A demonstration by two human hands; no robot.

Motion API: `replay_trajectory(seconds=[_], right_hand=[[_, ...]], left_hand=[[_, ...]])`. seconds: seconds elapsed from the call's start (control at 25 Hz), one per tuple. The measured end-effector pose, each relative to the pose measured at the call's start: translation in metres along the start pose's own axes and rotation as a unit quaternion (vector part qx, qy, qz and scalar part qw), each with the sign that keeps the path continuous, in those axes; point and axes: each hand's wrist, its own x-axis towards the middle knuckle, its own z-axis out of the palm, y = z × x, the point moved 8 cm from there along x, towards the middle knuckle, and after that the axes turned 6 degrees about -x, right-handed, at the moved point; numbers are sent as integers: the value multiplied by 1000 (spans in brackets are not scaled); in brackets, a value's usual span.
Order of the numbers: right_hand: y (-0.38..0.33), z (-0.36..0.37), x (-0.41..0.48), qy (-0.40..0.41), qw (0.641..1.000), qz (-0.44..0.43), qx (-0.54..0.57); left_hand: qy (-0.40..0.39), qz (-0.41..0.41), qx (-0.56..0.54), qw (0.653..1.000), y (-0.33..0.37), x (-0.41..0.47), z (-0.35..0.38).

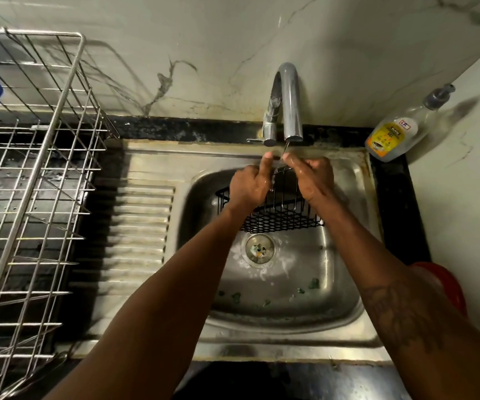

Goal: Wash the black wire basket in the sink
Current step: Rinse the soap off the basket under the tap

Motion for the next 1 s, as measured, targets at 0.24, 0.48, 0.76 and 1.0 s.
replay_trajectory(seconds=[0.24, 0.48, 0.76, 1.0], right_hand=[[45, -22, 4, 34, 988, 75, 133], [80, -29, -10, 45, 956, 182, 225], [93, -41, -28, -18, 913, 235, 333], [119, -16, -38, -84, 881, 317, 341]], left_hand=[[-14, -60, 145, 988, -46, 1, -17], [-173, 146, 199, 953, 85, -18, 86], [-80, -144, 8, 986, -79, 10, -30], [-80, -244, -380, 889, -87, -33, -25]])
